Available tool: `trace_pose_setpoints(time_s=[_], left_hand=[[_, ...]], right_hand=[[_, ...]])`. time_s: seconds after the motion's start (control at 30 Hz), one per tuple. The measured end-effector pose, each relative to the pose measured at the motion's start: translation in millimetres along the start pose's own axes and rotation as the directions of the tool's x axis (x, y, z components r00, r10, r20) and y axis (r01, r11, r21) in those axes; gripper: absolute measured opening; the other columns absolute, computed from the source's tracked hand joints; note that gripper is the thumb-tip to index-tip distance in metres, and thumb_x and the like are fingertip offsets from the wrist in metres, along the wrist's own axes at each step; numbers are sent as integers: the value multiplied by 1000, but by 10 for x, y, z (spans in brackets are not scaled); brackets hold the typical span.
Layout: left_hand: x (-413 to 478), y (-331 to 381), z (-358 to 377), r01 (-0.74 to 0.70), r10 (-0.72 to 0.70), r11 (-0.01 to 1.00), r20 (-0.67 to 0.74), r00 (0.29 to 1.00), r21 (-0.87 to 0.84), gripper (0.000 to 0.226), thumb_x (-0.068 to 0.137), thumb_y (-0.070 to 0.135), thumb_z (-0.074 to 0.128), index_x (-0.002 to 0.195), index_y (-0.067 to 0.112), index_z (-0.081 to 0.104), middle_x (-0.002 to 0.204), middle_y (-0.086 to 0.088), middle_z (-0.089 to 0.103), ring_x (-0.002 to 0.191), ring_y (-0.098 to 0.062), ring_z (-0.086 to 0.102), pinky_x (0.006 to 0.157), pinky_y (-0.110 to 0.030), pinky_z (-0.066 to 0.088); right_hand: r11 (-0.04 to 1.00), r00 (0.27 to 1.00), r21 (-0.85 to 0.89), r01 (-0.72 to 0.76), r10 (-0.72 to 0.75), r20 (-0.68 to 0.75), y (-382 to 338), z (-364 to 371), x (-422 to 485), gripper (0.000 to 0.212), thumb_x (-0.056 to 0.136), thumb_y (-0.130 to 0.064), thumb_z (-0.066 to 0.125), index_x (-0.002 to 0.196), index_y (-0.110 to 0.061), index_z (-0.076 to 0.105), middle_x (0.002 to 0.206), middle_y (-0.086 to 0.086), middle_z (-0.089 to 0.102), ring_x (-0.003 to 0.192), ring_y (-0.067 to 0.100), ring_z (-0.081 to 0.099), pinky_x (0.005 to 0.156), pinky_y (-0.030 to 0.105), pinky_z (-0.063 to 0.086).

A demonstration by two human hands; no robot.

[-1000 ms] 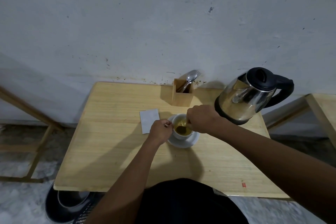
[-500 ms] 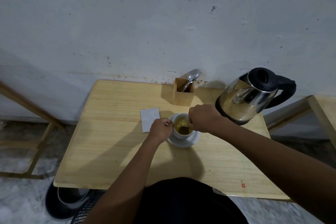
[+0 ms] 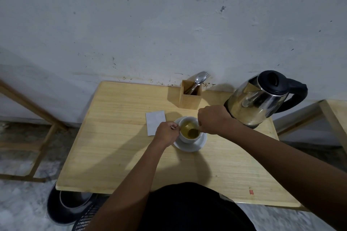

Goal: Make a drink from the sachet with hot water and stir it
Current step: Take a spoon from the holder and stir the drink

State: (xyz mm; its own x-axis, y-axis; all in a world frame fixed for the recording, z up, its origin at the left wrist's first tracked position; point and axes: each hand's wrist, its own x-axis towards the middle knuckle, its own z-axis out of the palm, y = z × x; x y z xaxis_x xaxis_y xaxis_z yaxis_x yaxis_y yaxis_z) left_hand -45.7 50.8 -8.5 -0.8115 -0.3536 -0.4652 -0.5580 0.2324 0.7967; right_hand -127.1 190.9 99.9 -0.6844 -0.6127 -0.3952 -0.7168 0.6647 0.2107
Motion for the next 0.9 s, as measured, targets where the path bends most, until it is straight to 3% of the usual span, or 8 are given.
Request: trace_pose_setpoints(time_s=[0.2, 0.33, 0.47, 0.6, 0.7, 0.8, 0.9], left_hand=[[-1, -11, 0, 0, 0, 1000, 2, 1000, -15, 22, 89, 24, 61, 101, 10, 72, 97, -11, 73, 93, -25, 67, 79, -32, 52], [2, -5, 1, 13, -13, 1000, -5, 1000, -14, 23, 89, 26, 61, 102, 11, 72, 98, -9, 71, 94, -26, 66, 77, -32, 51], [-5, 7, 0, 18, -18, 1000, 2, 1000, -14, 22, 89, 26, 61, 101, 12, 72, 94, -7, 70, 93, -27, 67, 74, -31, 50], [-30, 23, -13, 23, -23, 1000, 4, 1000, -12, 23, 89, 28, 61, 101, 11, 72, 97, -10, 72, 94, -27, 67, 70, -29, 47], [-45, 33, -39, 14, -14, 1000, 20, 1000, -10, 21, 89, 28, 61, 97, 12, 73, 93, -7, 70, 87, -24, 65, 69, -29, 47], [-44, 32, -58, -4, 5, 1000, 40, 999, -17, 19, 88, 25, 62, 92, 10, 73, 93, -10, 72, 87, -24, 67, 70, -32, 49], [-57, 50, -68, -14, 15, 999, 18, 1000, -30, 20, 90, 20, 61, 93, 4, 72, 84, -13, 68, 78, -25, 64, 69, -33, 52]], right_hand=[[999, 996, 32, -15, 18, -85, -74, 89, 11, 22, 94, -35, 52, 95, -18, 64, 76, -2, 60, 64, 17, 55, 52, 27, 37], [997, 997, -52, -56, 52, -64, -76, 39, -11, 11, 95, -22, 54, 100, -14, 59, 85, 3, 61, 68, 20, 50, 59, 30, 39], [996, 996, -34, -82, 81, -31, -61, 21, -64, 19, 94, -28, 57, 104, -12, 60, 82, 2, 57, 68, 18, 50, 58, 29, 38], [991, 995, 96, -98, 100, -18, -72, 88, -137, 25, 91, -37, 57, 100, -14, 60, 79, -1, 57, 63, 15, 50, 49, 25, 31], [963, 984, 232, -135, 157, -80, -56, 269, -252, 26, 91, -42, 54, 100, -22, 68, 88, -5, 68, 70, 16, 61, 52, 24, 36], [908, 956, 375, -186, 255, -143, -13, 444, -472, 24, 95, -44, 47, 105, -35, 68, 97, -8, 71, 85, 18, 66, 58, 27, 38], [813, 908, 530, -240, 382, -174, -22, 654, -699, 22, 96, -45, 46, 107, -38, 64, 91, -7, 72, 83, 20, 66, 58, 27, 38]])
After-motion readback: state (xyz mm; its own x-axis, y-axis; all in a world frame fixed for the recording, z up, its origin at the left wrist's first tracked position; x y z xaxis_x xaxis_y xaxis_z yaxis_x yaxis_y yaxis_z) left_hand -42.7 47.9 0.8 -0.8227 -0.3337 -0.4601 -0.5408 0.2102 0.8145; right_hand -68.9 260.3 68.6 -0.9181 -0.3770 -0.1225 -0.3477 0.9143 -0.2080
